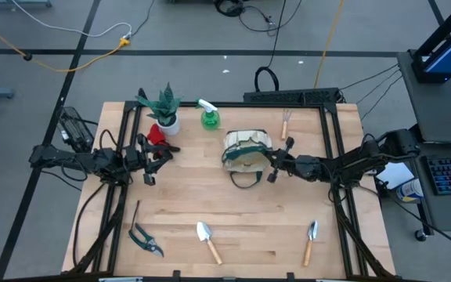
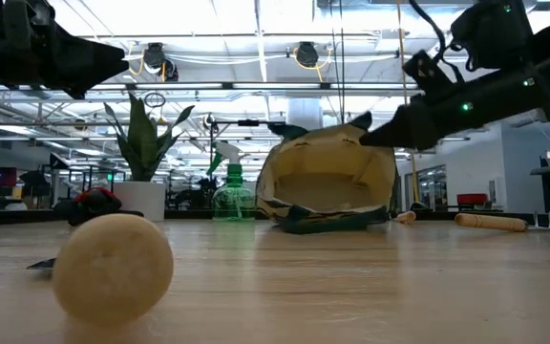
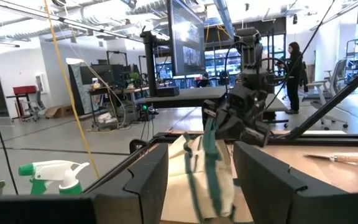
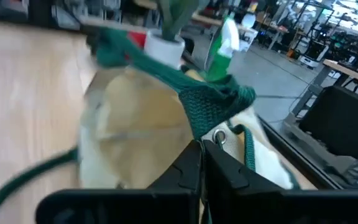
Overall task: Pick & Place Garden tools in Gardening bag
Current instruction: Prepare the gardening bag
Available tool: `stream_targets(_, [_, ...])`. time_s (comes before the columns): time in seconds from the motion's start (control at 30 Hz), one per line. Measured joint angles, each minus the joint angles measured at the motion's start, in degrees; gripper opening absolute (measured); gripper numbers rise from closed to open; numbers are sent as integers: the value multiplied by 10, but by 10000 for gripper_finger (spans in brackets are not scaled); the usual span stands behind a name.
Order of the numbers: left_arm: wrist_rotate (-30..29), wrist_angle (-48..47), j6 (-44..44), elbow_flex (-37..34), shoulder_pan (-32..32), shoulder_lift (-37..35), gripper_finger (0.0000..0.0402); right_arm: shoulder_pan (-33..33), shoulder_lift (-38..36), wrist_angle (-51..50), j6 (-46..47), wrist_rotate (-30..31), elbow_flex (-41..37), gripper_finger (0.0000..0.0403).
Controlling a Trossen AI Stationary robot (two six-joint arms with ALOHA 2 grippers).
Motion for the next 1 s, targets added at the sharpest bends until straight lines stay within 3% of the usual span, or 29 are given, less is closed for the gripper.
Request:
stream_targets(0.13, [0,0,-1,0,0,0,189,0,0,18,26,-7,7,2])
stream_targets(0.43, [0,1,-3,0,0,0,189,-17,0,18,199,-106,54,1])
stream_targets(0.73, [0,1,-7,0,0,0,189,-18,0,13,321,-106,64,1])
stream_targets(1.0, [0,22,-67,0,0,0,189,-18,0,-12,380,-97,67,0])
